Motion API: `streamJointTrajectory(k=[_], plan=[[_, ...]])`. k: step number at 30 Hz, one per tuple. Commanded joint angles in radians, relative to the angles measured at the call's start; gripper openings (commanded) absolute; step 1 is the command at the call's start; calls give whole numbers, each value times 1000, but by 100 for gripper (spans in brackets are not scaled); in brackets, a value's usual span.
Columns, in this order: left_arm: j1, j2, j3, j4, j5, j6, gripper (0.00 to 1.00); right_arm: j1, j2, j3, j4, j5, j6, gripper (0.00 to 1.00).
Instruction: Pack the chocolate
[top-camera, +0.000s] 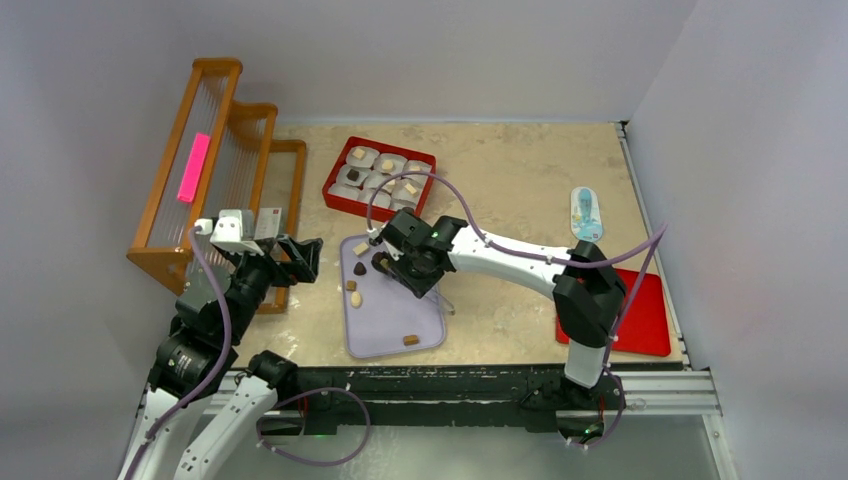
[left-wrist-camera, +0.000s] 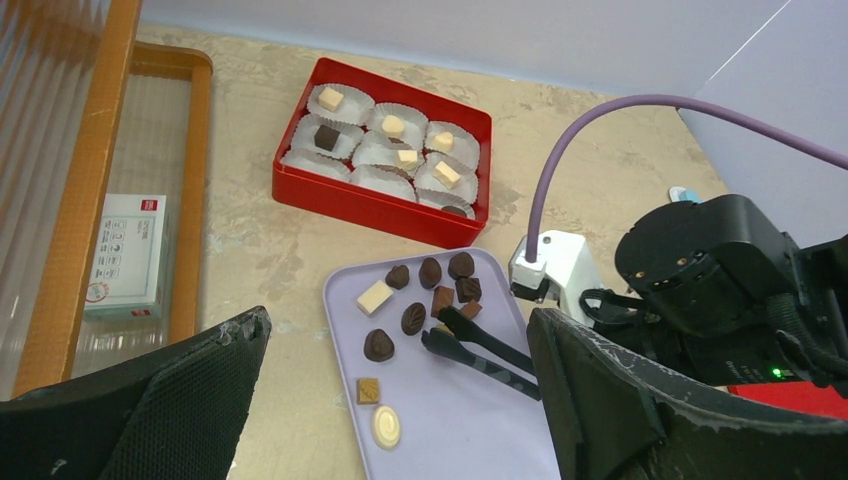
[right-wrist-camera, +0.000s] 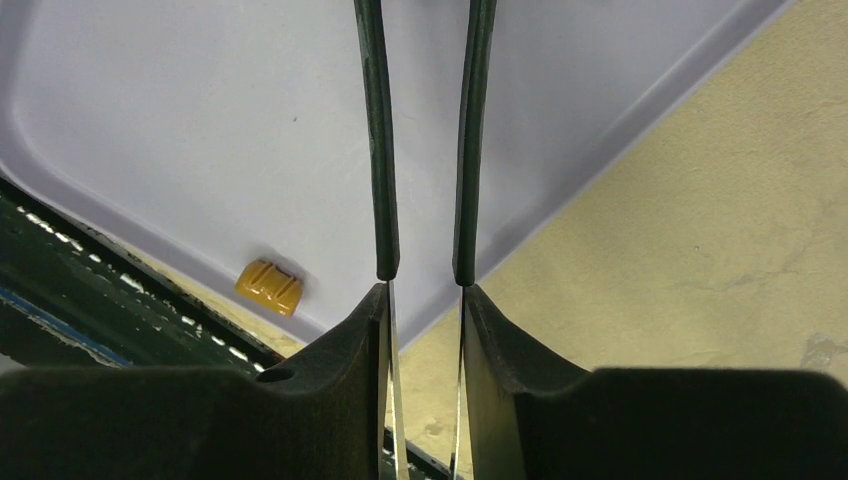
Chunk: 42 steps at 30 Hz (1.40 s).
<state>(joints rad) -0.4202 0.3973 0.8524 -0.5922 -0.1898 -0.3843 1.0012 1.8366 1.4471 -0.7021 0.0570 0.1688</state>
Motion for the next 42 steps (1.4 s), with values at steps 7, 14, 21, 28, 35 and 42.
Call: streamJointTrajectory(k=[7,14,21,28,35,42], plan=[[-3,-15,1,32,-20,-10,100,-14,-38,156,-11,-4,-19,31],[-3,-17,1,30,-25,-10,100,-63,29,317,46,-38,-34,30],[-3,-19,1,29,-30,-12,100,-127,145,466,103,-91,-41,31],[-3,-20,1,29,-31,-12,100,-157,281,636,79,-105,-44,31],[-3,-21,2,29,-31,-12,100,-173,379,702,97,-111,-32,32],[-3,-20,1,31,-27,-11,100,-185,457,754,111,-143,-17,33]])
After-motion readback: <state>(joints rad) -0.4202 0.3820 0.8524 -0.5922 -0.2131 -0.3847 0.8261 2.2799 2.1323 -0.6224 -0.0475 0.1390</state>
